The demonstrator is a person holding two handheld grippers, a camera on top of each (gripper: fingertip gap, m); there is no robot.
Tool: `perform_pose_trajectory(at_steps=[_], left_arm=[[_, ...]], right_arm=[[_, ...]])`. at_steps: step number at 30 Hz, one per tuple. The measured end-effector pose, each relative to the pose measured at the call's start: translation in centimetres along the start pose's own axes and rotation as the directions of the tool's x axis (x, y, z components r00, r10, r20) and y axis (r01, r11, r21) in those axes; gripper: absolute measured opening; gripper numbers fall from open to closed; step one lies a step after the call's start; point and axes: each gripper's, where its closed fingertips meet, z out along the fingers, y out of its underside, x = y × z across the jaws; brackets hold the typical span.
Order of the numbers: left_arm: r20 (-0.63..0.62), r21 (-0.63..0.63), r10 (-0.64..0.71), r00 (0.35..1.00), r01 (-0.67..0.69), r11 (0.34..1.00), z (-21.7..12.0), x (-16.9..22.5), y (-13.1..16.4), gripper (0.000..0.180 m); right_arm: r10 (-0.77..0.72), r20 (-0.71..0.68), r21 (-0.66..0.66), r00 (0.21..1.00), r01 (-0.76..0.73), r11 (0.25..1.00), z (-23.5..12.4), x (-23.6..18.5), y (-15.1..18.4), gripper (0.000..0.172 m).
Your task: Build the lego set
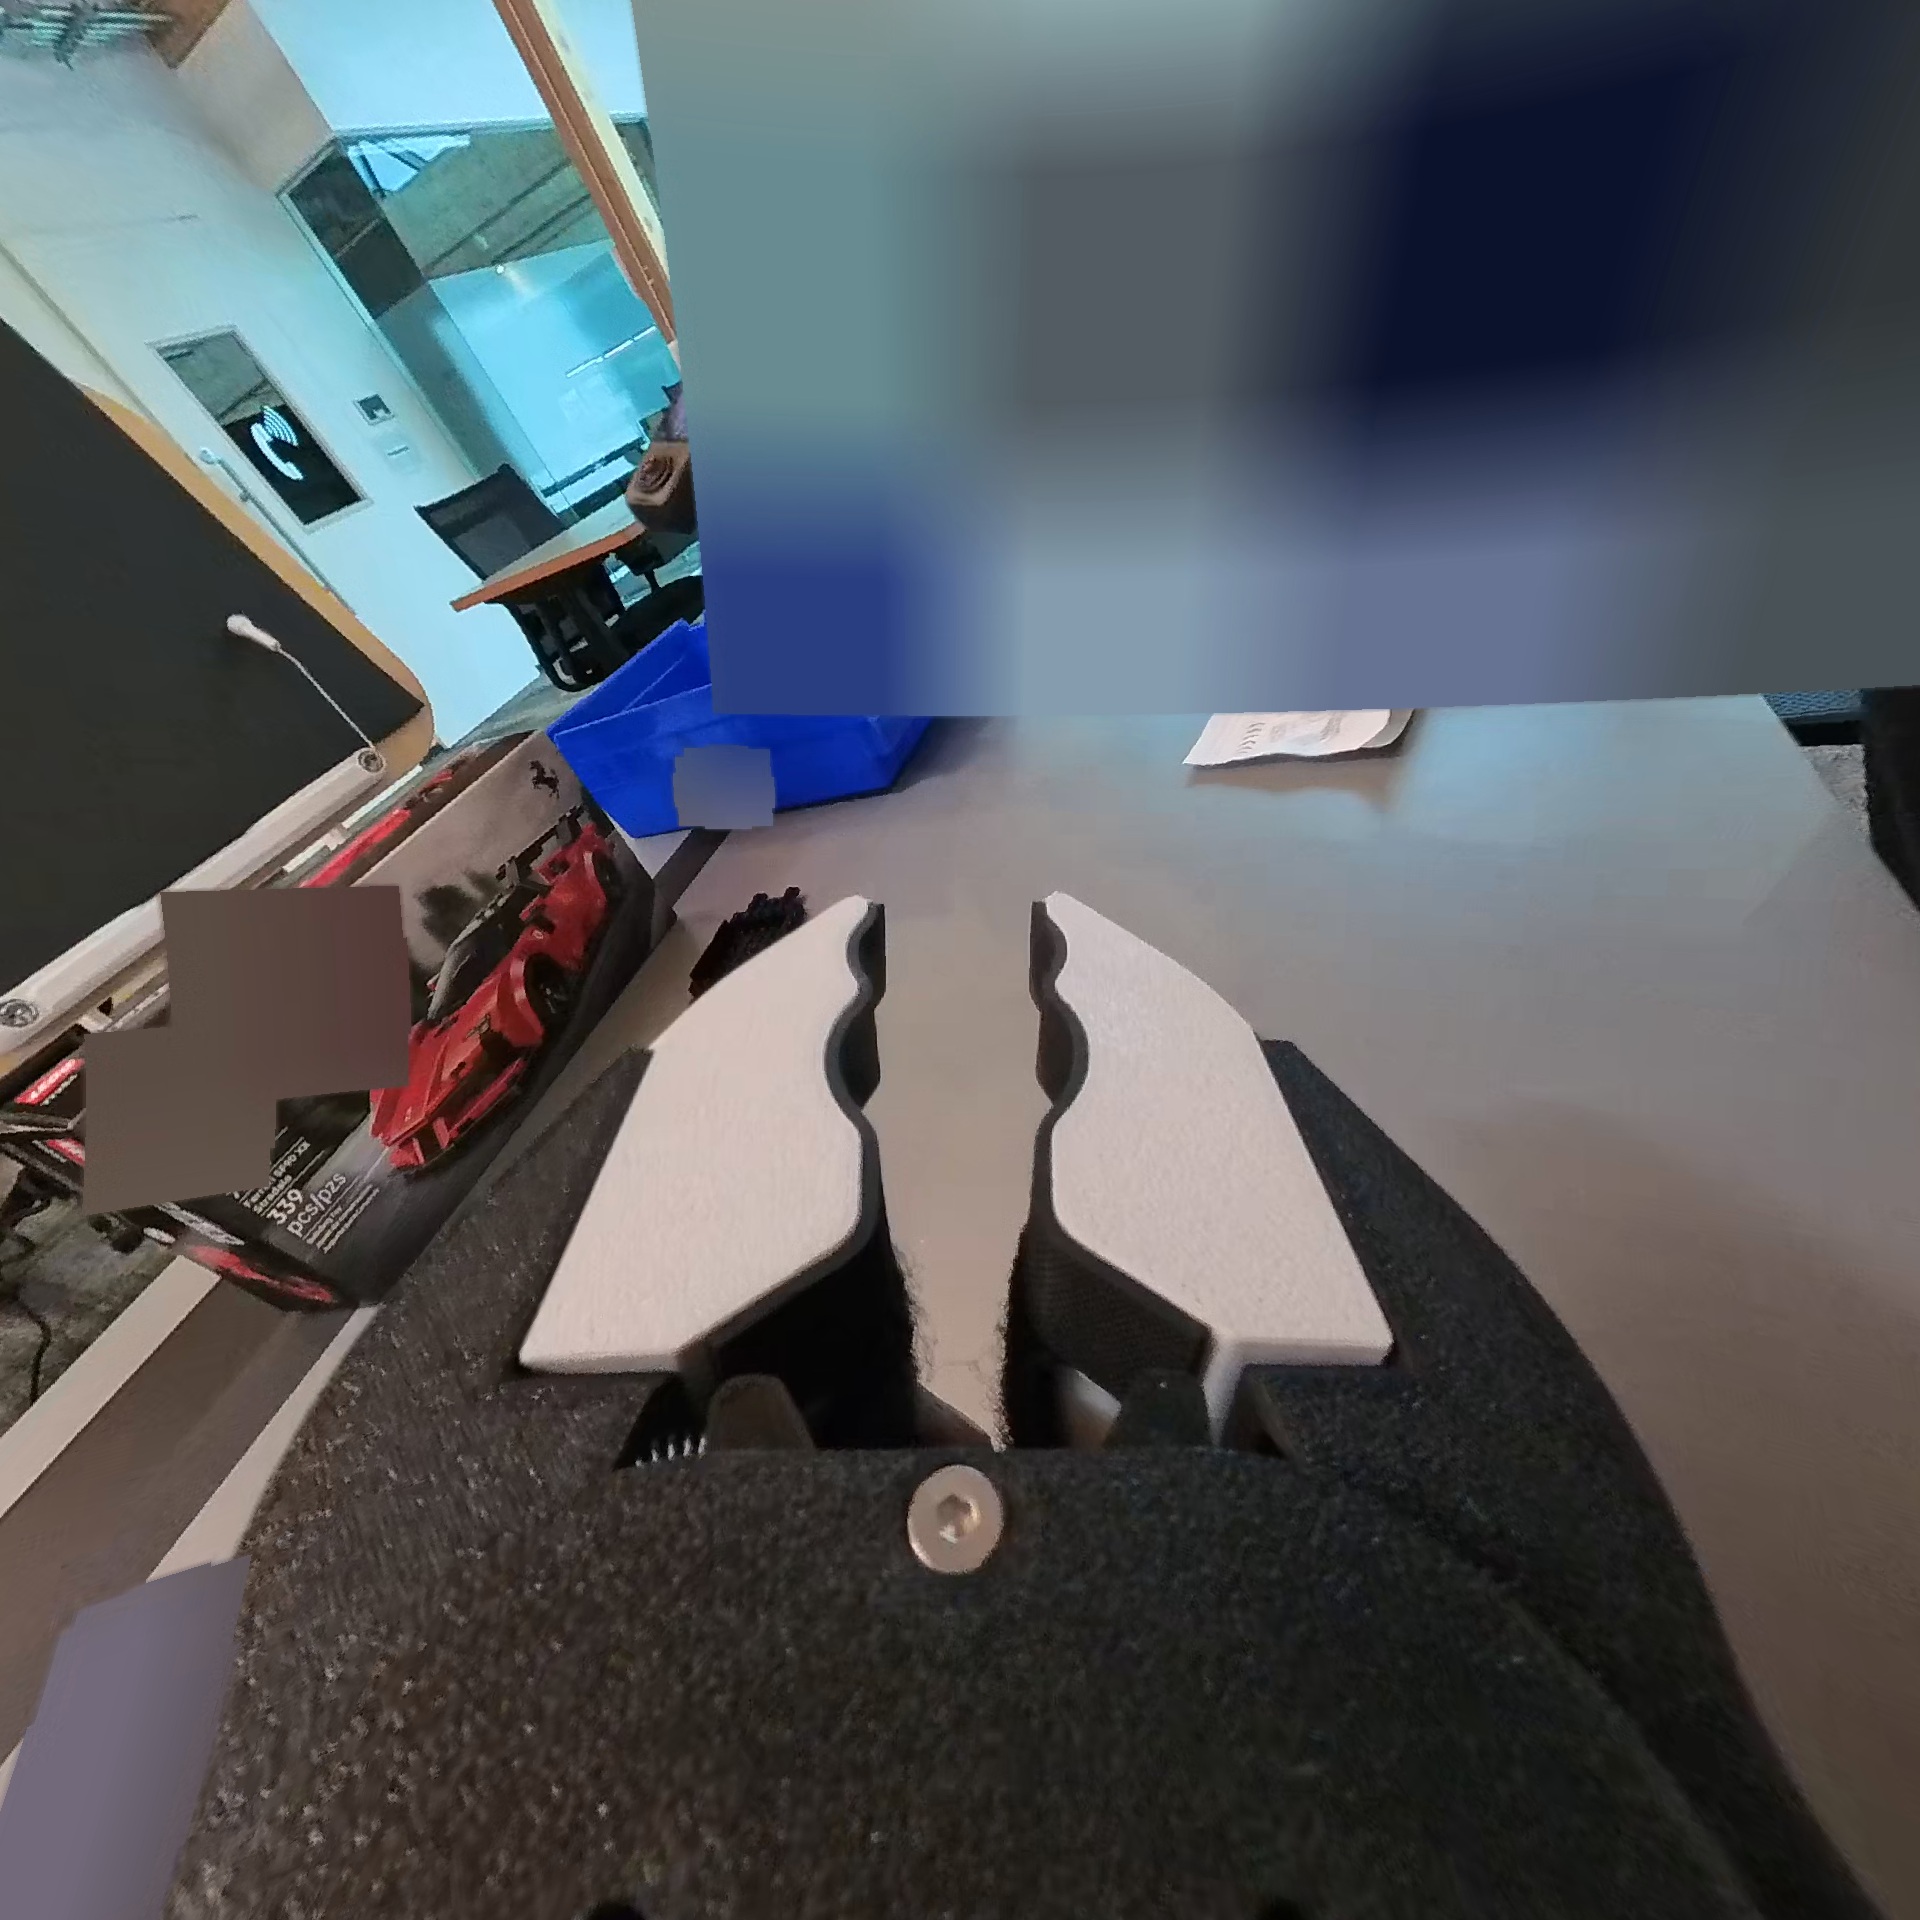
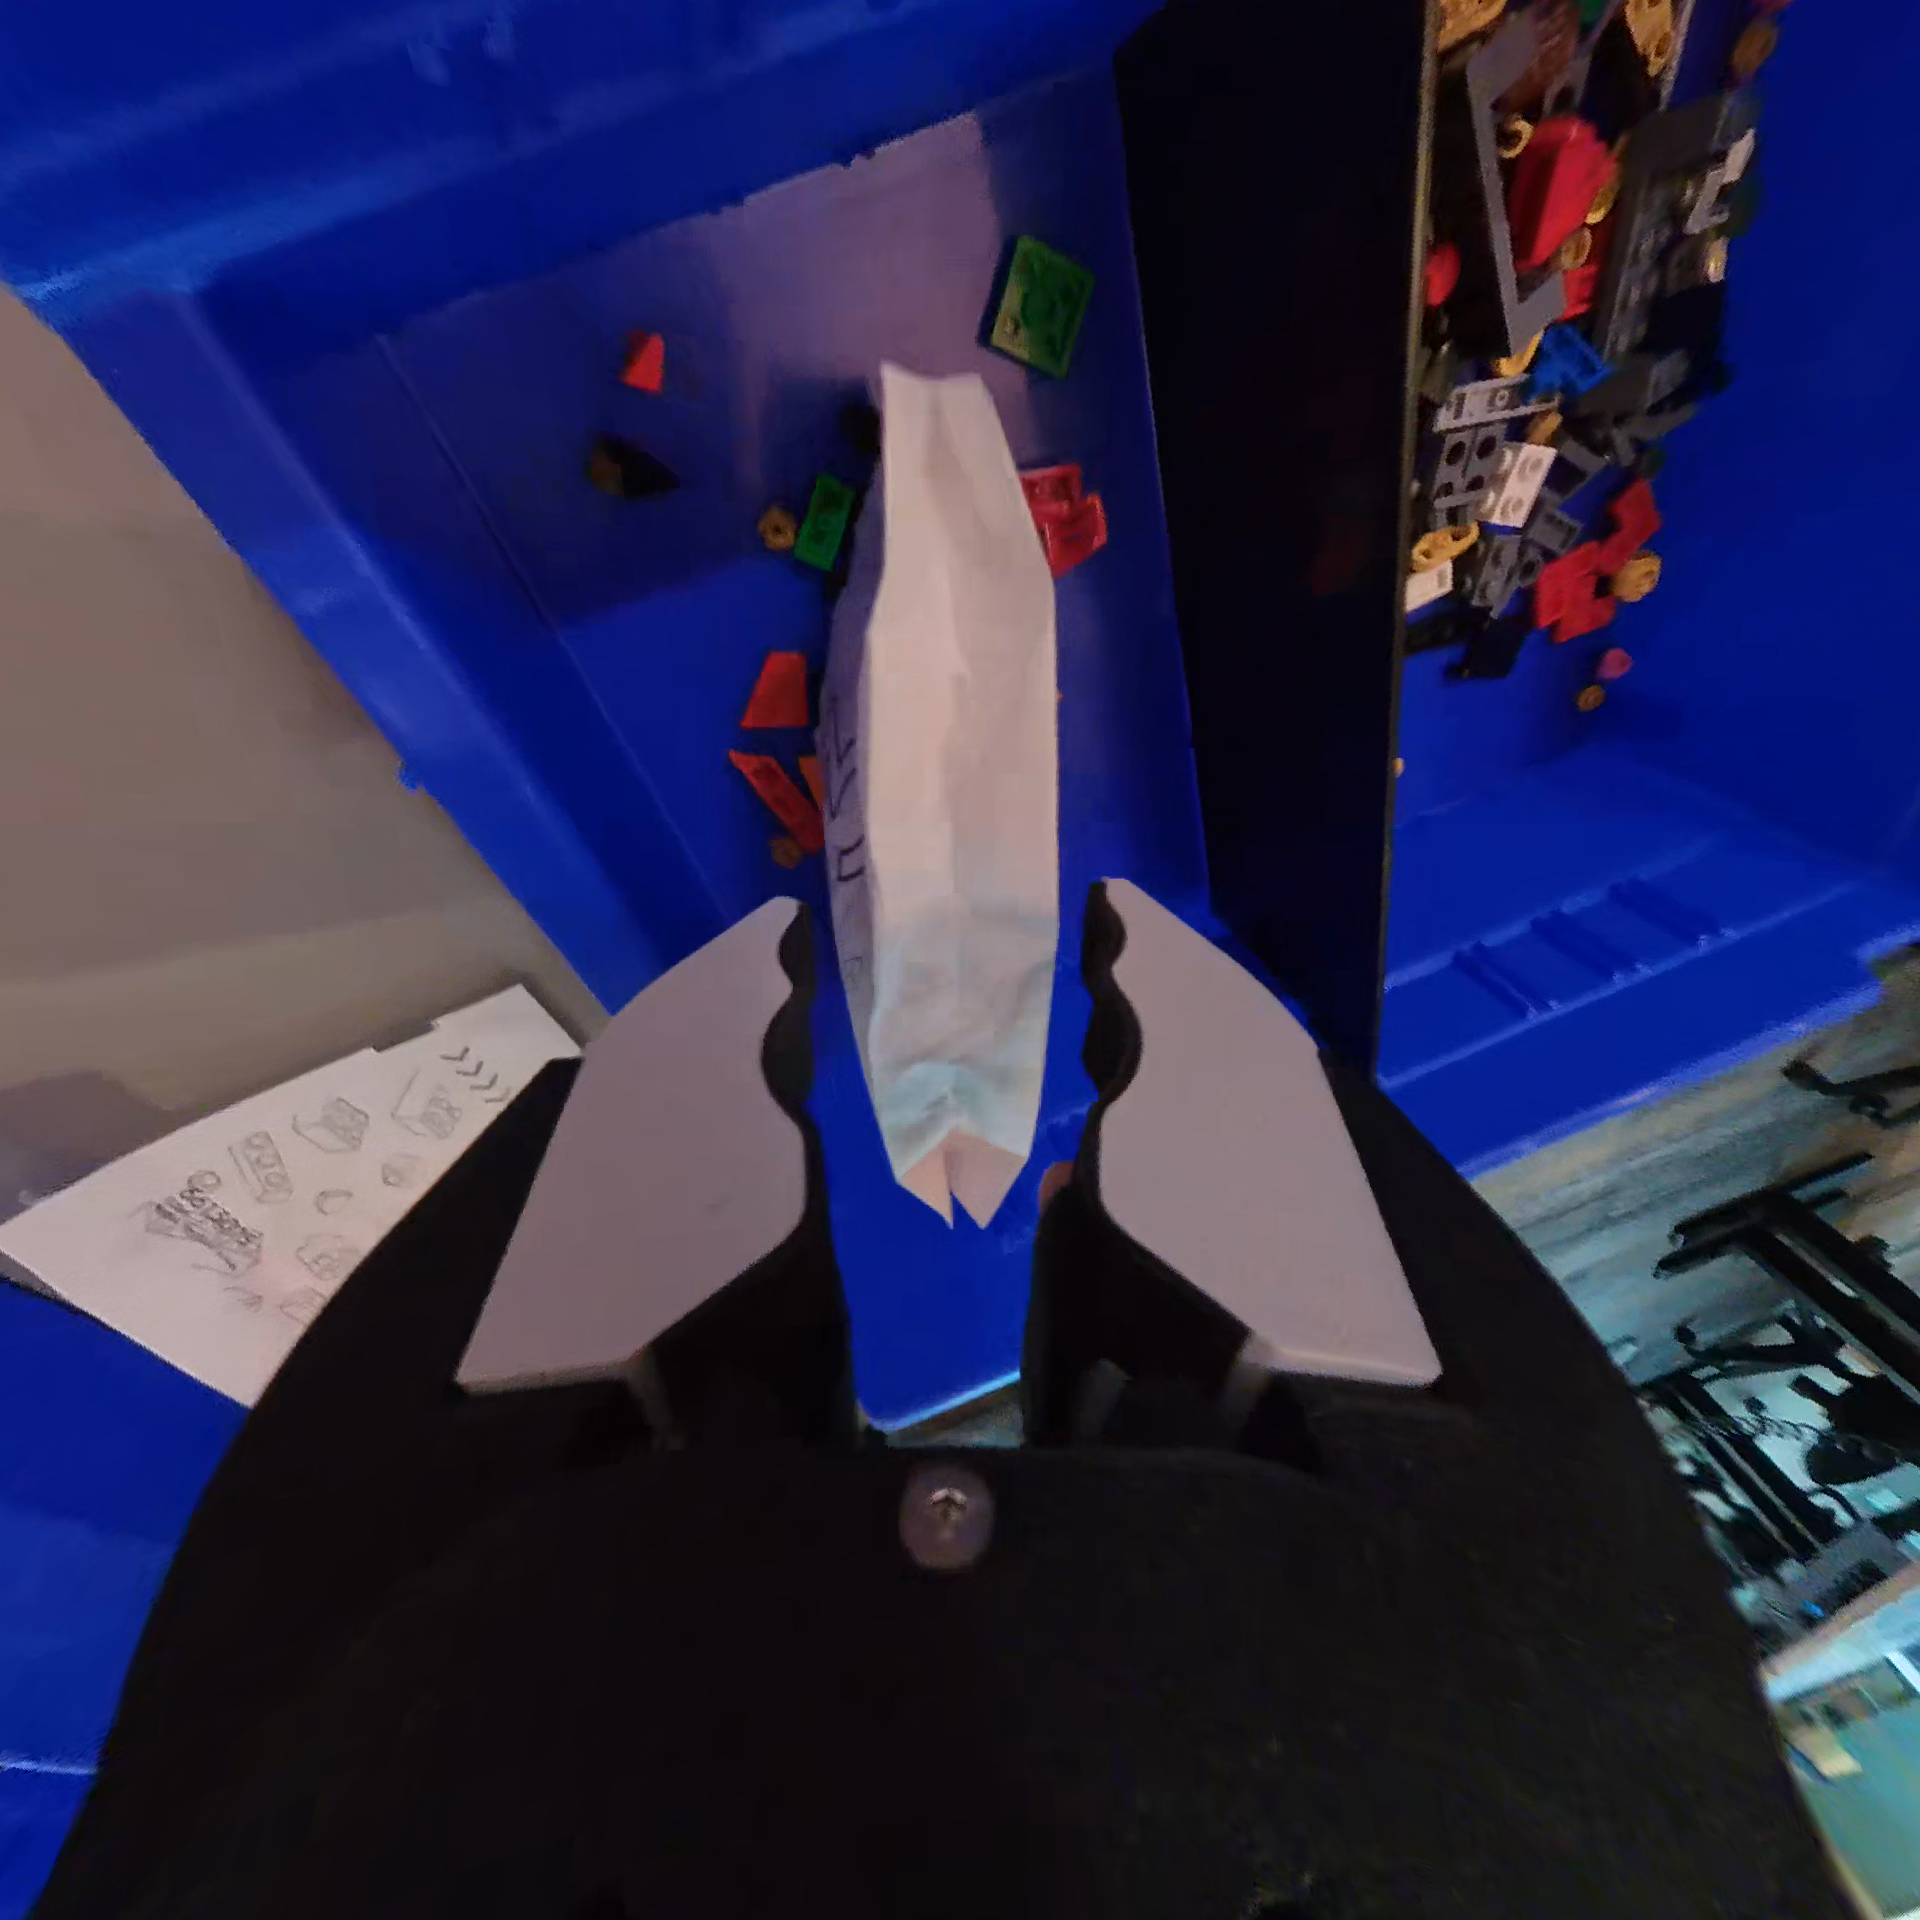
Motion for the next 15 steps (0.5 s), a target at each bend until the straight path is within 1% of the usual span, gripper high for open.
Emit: perform_pose_trajectory(at_steps=[1,5,9,10,11,13,15], left_arm=[[0.001,-0.002,-0.001,1.000,0.001,1.000,0.0,0.0,0.1,0.026],[0.005,-0.009,-0.010,1.000,0.010,1.000,0.0,-0.2,0.5,0.026],[0.002,-0.014,-0.018,1.000,0.018,1.000,0.1,-0.3,0.7,0.026],[0.001,-0.016,-0.018,1.000,0.018,1.000,0.1,-0.2,0.8,0.026],[0.001,-0.017,-0.016,1.000,0.016,1.000,0.2,-0.2,0.8,0.026],[0.000,-0.017,-0.015,1.000,0.015,1.000,0.2,-0.2,0.7,0.026],[-0.003,-0.016,-0.016,1.000,0.016,1.000,0.3,-0.2,0.7,0.026]], right_arm=[[0.010,0.019,0.008,1.000,-0.010,1.000,0.3,-0.1,-0.2,0.052],[0.011,0.056,0.028,0.998,-0.012,1.000,0.9,-0.5,-0.1,0.050],[0.046,0.073,0.110,0.996,-0.054,0.993,0.3,-0.4,-0.7,0.049],[0.043,0.077,0.134,0.996,-0.053,0.990,0.1,-0.3,-0.9,0.038],[0.036,0.076,0.157,0.996,-0.048,0.986,-0.2,-0.3,-1.0,0.032],[0.027,0.077,0.201,0.997,-0.042,0.979,-0.9,-0.2,-1.4,0.029],[0.038,0.062,0.215,0.997,-0.050,0.975,-1.6,0.3,-1.4,0.029]])
